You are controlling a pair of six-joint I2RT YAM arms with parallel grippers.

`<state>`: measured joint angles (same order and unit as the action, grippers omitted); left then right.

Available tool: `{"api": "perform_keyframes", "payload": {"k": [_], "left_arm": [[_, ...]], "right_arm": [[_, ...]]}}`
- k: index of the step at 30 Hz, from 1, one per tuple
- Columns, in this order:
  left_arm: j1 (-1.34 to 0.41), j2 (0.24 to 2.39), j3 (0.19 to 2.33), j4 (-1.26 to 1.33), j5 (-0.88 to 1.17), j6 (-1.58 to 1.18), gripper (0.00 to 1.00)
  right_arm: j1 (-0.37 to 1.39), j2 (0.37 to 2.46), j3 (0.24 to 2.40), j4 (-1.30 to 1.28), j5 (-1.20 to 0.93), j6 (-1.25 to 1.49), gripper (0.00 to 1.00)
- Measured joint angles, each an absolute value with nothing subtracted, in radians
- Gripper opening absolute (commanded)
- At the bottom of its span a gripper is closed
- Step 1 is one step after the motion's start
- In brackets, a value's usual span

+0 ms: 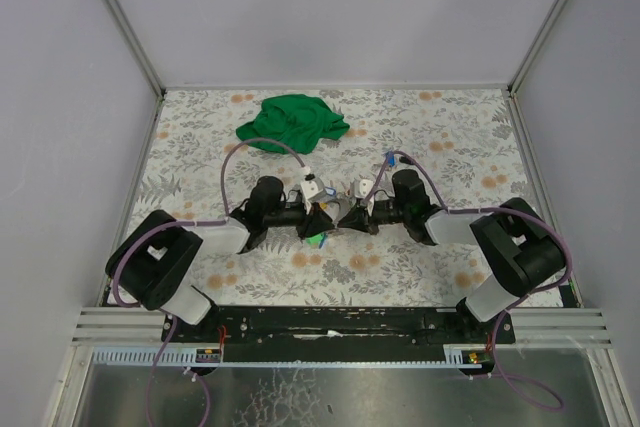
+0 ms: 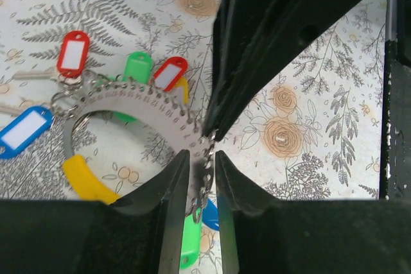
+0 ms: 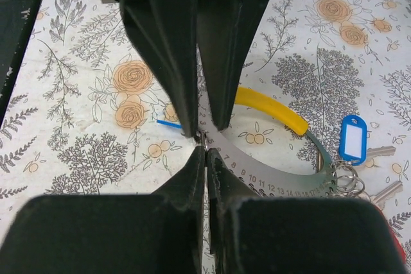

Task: Put the keys on the keyring

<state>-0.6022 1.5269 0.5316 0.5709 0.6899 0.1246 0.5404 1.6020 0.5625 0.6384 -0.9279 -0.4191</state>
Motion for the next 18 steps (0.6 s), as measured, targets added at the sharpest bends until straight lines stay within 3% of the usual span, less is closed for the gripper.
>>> {"api": "perform_keyframes", "payload": {"k": [18], "left_arm": [[-0.519, 1.565, 0.450, 0.891, 0.807, -0.057, 0.29]], "right_arm": [[0.540, 1.659, 0.466, 1.024, -0.936, -0.187, 0.00]]}}
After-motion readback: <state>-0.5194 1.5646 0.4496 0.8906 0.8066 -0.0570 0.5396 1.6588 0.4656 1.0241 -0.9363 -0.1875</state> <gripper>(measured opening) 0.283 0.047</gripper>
